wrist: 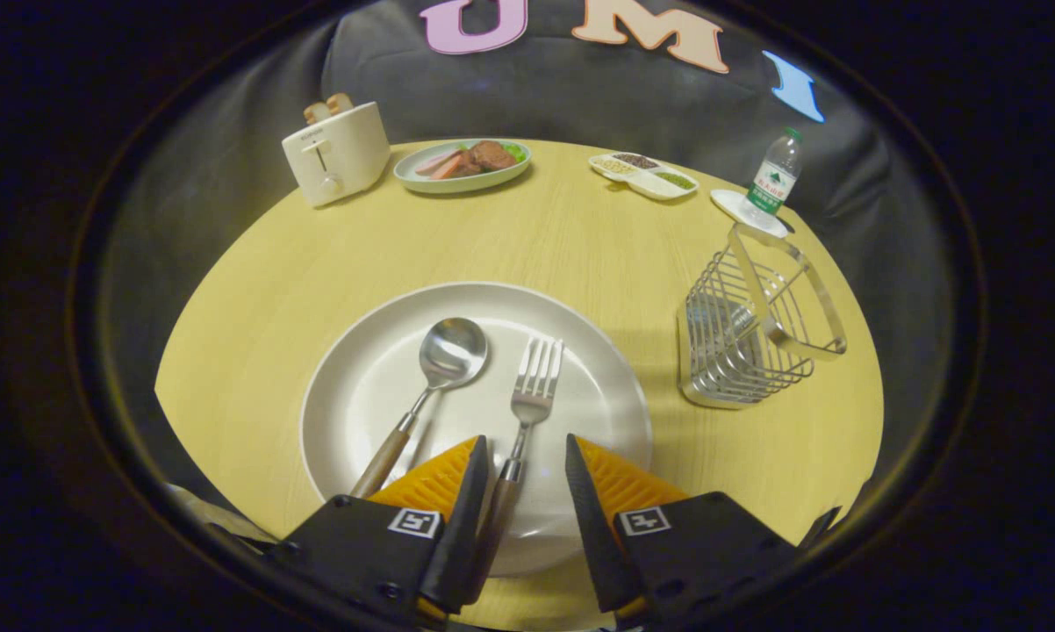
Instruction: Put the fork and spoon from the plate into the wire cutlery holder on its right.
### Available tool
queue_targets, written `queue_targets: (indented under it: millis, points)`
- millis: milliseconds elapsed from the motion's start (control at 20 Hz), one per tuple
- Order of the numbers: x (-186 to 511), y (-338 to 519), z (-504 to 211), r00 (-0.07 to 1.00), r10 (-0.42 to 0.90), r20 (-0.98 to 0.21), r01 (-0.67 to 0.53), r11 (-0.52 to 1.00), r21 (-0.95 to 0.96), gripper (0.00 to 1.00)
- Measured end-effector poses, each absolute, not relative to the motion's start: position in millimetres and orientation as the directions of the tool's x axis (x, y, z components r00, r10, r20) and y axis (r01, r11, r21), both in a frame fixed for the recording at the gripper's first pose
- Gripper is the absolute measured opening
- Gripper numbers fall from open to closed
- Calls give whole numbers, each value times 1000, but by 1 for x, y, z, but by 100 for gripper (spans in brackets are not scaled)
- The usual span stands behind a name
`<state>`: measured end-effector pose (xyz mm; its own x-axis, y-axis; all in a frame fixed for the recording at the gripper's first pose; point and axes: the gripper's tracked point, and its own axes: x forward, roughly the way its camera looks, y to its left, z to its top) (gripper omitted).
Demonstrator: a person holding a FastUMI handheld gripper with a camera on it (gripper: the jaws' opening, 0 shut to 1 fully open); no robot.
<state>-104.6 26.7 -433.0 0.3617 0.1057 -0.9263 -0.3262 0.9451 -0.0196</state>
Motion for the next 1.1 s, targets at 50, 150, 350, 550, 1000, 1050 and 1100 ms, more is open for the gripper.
queue_targets:
  millis: [50,150,350,550,1000,1050,1100]
  points:
    - [-106,28,-433,357,105,-928,-327,945,-19,62]
    - [-108,30,-435,348,103,-932,-331,943,-19,52]
    - [-113,35,-434,325,112,-939,-350,937,-9,33]
    - [-111,32,-434,332,84,-939,-345,938,-38,18]
    - [-108,31,-421,297,122,-947,-430,903,-19,10]
    - [-104,29,-416,305,120,-945,-430,902,-24,10]
    - [-100,27,-412,313,119,-942,-431,902,-30,10]
